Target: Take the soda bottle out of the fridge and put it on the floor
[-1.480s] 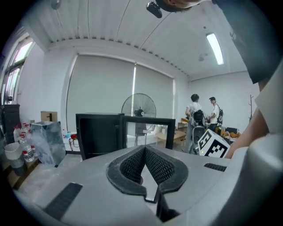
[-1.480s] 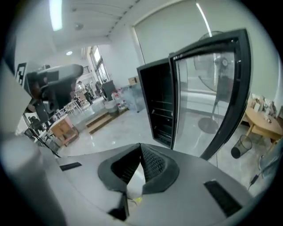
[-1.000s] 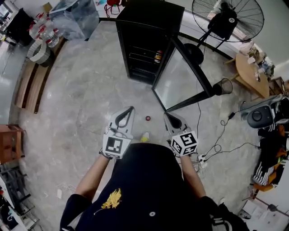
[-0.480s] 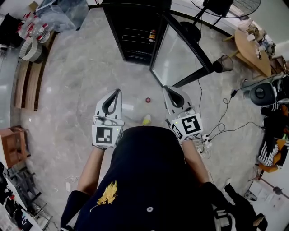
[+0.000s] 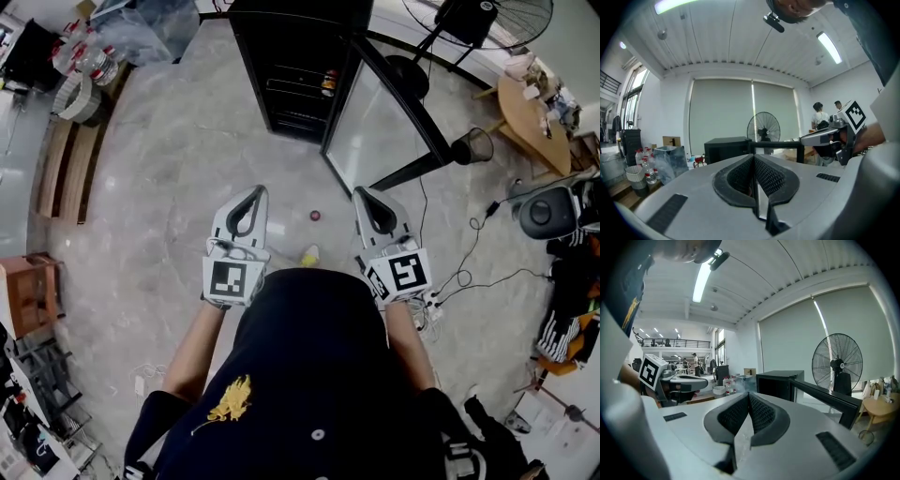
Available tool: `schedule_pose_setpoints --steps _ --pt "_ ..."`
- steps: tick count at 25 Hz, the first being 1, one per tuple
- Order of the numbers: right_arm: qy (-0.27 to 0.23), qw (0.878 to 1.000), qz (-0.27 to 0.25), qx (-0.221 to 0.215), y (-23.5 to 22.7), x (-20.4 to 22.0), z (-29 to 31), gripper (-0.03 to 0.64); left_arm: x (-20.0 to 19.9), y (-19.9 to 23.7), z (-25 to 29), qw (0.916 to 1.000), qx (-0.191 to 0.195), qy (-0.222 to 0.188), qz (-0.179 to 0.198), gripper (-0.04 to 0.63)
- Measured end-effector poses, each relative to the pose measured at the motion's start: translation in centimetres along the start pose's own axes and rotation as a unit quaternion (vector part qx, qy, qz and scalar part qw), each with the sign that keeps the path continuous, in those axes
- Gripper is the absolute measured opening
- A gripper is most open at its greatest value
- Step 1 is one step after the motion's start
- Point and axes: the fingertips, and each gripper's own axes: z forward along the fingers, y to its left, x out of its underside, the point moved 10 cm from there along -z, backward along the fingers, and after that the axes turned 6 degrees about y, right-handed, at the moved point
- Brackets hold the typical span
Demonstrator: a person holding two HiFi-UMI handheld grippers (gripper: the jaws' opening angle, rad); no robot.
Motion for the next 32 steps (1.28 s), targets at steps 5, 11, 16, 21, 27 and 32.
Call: schedule_pose_setpoints --steps 5,11,16,21,27,32 --pt "-0.003 1.0 0.0 0.001 -0.2 -0.3 0.2 -0.003 -0.1 0.1 0.2 1.0 -0.003 0.003 -0.004 0.018" --pt "-0.004 1.0 -0.002 0.005 -0.2 -0.7 0.3 -0.003 -0.4 0.5 0.1 1.0 -0.006 0.0 -0.005 0.018" --pt "-0.004 1.0 -0.002 0.008 -0.1 -0.6 0.2 -0.003 -0.2 0.6 -0.1 1.0 -0.005 0.003 -0.003 0.018" --pt "-0.005 1.0 0.001 0.018 -0.1 -0.5 0.0 -0.003 -0.2 0.7 -0.5 1.0 -0.005 0.004 -0.004 0.018" --pt "-0.004 1.0 0.006 0.02 0.1 -0.2 -0.4 -0.003 0.1 0.7 -0.9 1.0 -0.006 0.006 -0.002 0.018" --pt "-0.002 1.0 0.007 0.024 -0.2 0.1 -0.7 -0.003 0.2 0.3 -0.6 1.0 -0.003 0.007 0.0 0.018"
